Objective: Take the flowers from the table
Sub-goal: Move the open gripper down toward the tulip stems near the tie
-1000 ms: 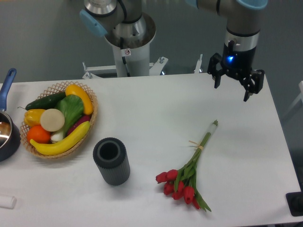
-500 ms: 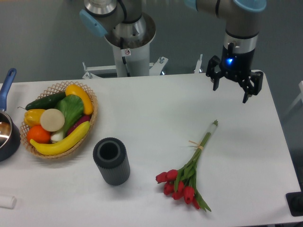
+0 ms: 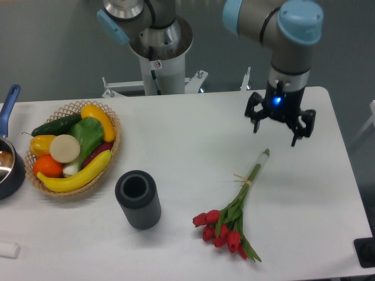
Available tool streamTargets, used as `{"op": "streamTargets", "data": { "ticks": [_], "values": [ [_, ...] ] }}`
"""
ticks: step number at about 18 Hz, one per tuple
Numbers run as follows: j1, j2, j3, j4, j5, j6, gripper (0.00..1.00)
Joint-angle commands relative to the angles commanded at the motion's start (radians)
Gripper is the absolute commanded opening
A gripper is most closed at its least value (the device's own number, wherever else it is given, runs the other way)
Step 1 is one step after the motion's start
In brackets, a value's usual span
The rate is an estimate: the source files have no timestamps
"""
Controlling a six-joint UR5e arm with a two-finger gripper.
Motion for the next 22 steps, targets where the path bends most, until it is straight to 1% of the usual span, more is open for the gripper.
{"op": "streamTargets", "data": {
  "ticks": [4,6,10,15,19,22],
  "values": [
    [-0.025,-0.058,0.000,0.113,0.002,-0.072,1.00],
    [-0.029,-0.080,0.000,0.141,0.003,-0.083,1.00],
    [-0.043,-0.123,0.012,0.152,0.011,-0.085,1.00],
    [-0.072,-0.183,0.003,0.150,0.011,-0.085,1.00],
    [-0.089,-0.212,-0.003,0.149,0.008,-0.089,1.00],
    [-0.086,-0.221,-0.005,0.146,-0.024,-0.088,1.00]
  ]
}}
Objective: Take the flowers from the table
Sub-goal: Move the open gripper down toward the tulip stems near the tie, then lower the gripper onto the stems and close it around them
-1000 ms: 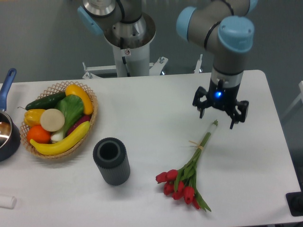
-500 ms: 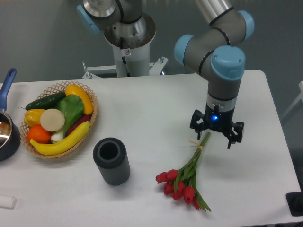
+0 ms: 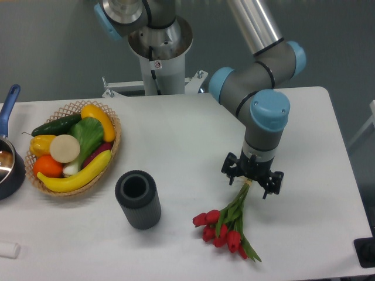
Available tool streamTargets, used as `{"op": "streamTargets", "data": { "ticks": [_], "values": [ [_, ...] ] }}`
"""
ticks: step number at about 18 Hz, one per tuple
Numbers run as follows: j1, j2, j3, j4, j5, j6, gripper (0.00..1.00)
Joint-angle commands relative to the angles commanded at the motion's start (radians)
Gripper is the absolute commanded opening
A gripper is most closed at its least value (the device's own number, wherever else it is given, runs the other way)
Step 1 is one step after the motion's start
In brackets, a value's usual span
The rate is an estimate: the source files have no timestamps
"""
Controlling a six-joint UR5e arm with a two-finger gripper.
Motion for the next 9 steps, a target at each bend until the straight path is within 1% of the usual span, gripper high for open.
{"op": "streamTargets", "data": {
  "ticks": [9],
  "values": [
    [-0.002,-0.057,0.011,0.002,-0.015,0.008,1.00]
  ]
}}
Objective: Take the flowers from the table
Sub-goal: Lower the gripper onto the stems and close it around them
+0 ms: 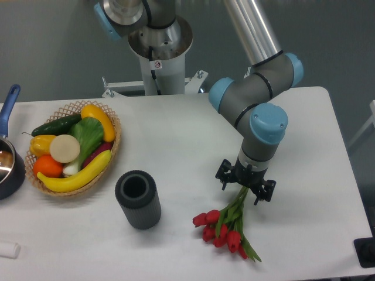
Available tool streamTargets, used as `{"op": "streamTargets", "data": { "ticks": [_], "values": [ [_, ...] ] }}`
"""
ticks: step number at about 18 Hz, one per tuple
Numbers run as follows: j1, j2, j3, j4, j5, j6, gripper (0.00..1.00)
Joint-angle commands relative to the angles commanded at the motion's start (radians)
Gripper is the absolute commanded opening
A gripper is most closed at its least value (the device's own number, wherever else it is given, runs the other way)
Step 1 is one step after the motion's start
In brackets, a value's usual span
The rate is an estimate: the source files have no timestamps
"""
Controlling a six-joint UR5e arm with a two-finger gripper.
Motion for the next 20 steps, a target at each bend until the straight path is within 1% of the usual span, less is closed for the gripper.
{"op": "streamTargets", "data": {
  "ticks": [3,18,20],
  "values": [
    [-0.002,-0.012,0.003,0.002,0.000,-0.008,1.00],
    [-0.014,-0.037,0.005,0.005,0.003,-0.002,1.00],
    [-0.014,-0.035,0.005,0.005,0.005,-0.002,0.94]
  ]
}}
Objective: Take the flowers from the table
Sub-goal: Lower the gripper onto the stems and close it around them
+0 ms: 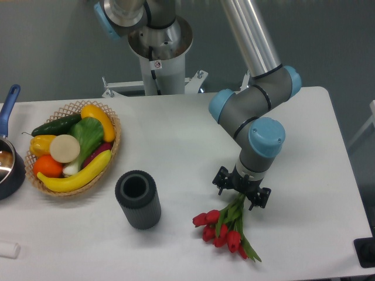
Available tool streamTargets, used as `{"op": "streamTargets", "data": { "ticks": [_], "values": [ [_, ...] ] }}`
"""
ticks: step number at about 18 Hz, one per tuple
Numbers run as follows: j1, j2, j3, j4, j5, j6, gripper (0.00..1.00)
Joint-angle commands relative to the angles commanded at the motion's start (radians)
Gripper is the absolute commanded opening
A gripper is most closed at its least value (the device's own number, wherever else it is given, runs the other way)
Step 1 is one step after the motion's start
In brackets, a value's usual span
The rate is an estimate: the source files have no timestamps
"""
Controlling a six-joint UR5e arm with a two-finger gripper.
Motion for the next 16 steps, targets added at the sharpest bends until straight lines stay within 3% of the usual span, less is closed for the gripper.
{"op": "streamTargets", "data": {
  "ticks": [5,10,16],
  "values": [
    [-0.002,0.005,-0.003,0.000,0.002,-0.005,0.67],
    [-0.002,0.008,-0.005,-0.002,0.008,-0.006,0.46],
    [-0.002,0.026,-0.006,-0.005,0.005,-0.044,0.30]
  ]
}}
